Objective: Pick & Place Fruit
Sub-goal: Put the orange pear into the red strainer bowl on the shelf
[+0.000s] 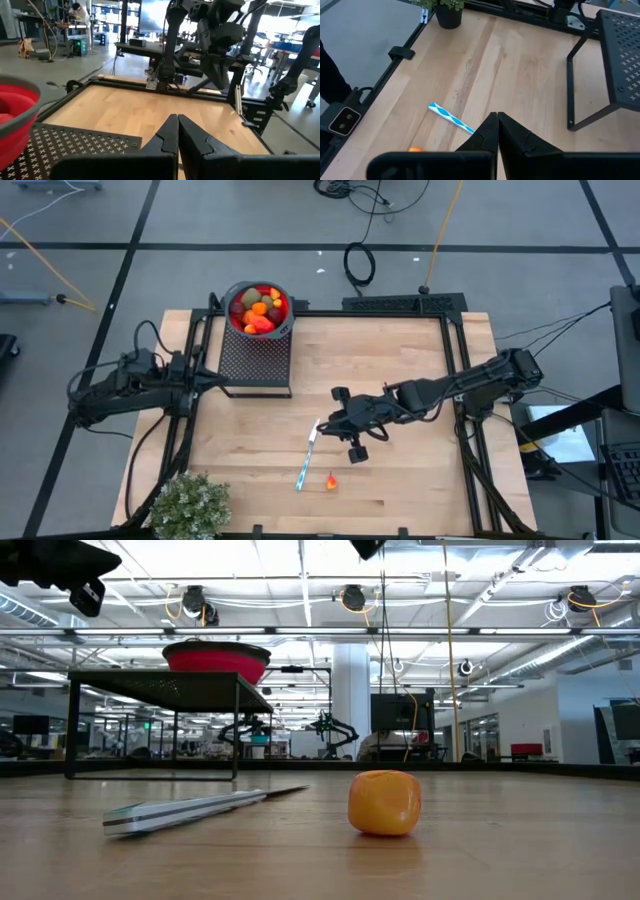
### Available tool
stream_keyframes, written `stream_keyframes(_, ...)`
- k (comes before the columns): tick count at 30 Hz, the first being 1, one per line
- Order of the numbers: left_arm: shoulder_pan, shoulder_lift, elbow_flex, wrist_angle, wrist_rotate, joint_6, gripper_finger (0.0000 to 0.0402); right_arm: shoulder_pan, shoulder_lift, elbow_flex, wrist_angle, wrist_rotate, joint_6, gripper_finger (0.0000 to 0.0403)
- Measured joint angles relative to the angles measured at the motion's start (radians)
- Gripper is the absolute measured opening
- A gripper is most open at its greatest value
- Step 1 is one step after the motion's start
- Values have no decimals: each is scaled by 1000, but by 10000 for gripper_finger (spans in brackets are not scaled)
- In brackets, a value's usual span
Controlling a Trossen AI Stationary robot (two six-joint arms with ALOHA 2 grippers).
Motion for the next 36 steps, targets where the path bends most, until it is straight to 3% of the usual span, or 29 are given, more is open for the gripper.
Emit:
stream_keyframes(11,0,0,-93,127,29,-21,6,-30,52,-1,34,-10,-34,0)
stream_keyframes(18,-1,0,-92,126,45,-17,7,-22,155,-1,61,-127,-51,0)
stream_keyframes(26,-1,0,-92,126,71,-31,2,45,180,-1,1,-222,-51,1)
stream_keyframes(36,-1,0,-92,126,103,-58,20,96,191,0,13,-256,2,55)
